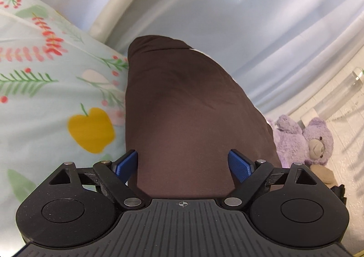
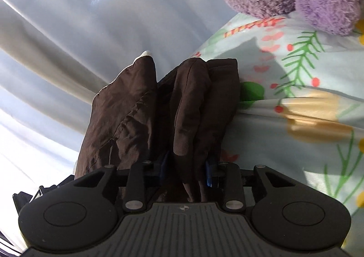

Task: Fold large clothes
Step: 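Grasp the folded jacket edge with both grippers and lift it, then fold the jacket over once more and press it flat with both grippers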

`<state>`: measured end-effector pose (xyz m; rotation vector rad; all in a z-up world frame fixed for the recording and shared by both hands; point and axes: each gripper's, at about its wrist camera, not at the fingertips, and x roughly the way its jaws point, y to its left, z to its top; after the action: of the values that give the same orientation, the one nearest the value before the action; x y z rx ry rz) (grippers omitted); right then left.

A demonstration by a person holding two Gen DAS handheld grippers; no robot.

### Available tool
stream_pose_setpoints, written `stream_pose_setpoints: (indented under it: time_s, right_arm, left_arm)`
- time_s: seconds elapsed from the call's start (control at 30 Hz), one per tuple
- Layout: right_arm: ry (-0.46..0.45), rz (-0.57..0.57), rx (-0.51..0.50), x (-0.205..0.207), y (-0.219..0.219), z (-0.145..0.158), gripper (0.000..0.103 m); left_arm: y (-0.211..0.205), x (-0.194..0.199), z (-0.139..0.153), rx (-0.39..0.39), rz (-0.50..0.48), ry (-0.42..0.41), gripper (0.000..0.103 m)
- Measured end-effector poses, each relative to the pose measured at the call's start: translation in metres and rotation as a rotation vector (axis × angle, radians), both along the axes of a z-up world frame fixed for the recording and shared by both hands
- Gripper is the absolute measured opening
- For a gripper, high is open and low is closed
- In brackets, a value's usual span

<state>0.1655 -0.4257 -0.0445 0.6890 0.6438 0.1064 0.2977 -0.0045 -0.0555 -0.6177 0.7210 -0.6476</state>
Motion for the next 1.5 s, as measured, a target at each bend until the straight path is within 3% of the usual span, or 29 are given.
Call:
stream_pose_setpoints:
  time_s: [0.17,0.3,0.43,0.5,0.6,0.73,0.83,0.9,0.97,1.13,1.17,1.2,1.3,1.43,1.5]
  right_arm:
    - [-0.004,0.124,-0.028,0.045,0.047,0.007,0.031]
    - [0.019,0.220,-0.053,0.088,0.091,-0.001,0.032]
    - [0.019,0.256,-0.114,0.126,0.130,-0.008,0.033]
    - [0.017,0.243,-0.145,0.134,0.142,-0.008,0.038]
    - [0.015,0.189,-0.204,0.123,0.149,-0.001,0.052]
    - [-0.107,0.119,-0.281,0.059,0.141,0.017,0.053]
    - [-0.177,0.170,-0.205,0.012,0.142,0.023,0.057]
    - [-0.190,0.215,-0.154,-0.008,0.146,0.016,0.069]
    - [-0.169,0.229,-0.130,-0.022,0.150,0.007,0.073]
    - [-0.083,0.242,-0.001,-0.022,0.148,-0.017,0.072]
    - [-0.091,0.250,0.012,-0.020,0.149,-0.018,0.070]
    - [-0.102,0.250,0.013,-0.019,0.151,-0.019,0.054]
    - [-0.124,0.230,0.027,-0.014,0.156,-0.019,0.038]
    - [-0.139,0.197,0.214,-0.018,0.136,-0.026,0.033]
    - [-0.106,0.177,0.156,-0.015,0.139,-0.028,0.032]
  left_arm:
    - [0.046,-0.006,0.010,0.009,0.089,-0.045,0.085]
    - [0.084,-0.007,0.009,0.048,0.219,-0.049,0.085]
    - [0.108,-0.010,0.006,0.116,0.305,-0.065,0.087]
    - [0.117,-0.012,0.006,0.115,0.336,-0.049,0.090]
    - [0.128,-0.023,0.007,0.079,0.357,-0.020,0.091]
    - [0.132,-0.055,0.009,0.083,0.356,-0.007,0.091]
    - [0.134,-0.089,0.007,0.090,0.344,0.000,0.092]
    - [0.134,-0.109,0.000,0.091,0.322,0.023,0.092]
    - [0.131,-0.127,-0.006,0.112,0.284,0.046,0.092]
    - [0.115,-0.149,-0.020,0.205,0.160,0.078,0.093]
    - [0.110,-0.150,-0.024,0.232,0.144,0.084,0.093]
    - [0.105,-0.150,-0.028,0.257,0.131,0.086,0.094]
    - [0.093,-0.145,-0.037,0.327,0.167,0.088,0.093]
    - [0.088,-0.138,-0.037,0.381,0.249,0.071,0.093]
    - [0.090,-0.134,-0.038,0.398,0.294,0.080,0.093]
